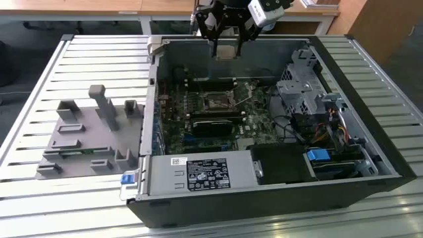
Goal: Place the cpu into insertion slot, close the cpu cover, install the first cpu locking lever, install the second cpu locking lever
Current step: 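Place the cpu into insertion slot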
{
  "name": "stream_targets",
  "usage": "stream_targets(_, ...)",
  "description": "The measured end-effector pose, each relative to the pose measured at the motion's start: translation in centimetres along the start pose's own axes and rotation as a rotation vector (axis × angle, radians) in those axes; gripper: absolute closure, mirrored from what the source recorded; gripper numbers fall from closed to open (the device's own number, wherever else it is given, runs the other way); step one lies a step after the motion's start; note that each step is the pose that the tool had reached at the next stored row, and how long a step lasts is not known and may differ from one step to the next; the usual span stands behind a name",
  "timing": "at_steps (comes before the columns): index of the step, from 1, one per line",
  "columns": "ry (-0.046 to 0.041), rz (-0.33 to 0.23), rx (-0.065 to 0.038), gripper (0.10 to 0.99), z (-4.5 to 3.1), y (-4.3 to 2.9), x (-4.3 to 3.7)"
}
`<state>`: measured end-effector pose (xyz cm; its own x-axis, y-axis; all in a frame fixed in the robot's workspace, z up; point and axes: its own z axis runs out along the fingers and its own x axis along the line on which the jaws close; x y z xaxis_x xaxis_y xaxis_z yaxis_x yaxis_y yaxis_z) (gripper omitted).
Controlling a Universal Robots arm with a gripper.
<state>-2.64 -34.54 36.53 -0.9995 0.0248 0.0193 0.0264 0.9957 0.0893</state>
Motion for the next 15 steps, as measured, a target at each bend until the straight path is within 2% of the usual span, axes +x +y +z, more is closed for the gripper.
stream_targets(15, -0.0015, 0.017, 0.0, 0.545, 0.0, 0.0, 0.01)
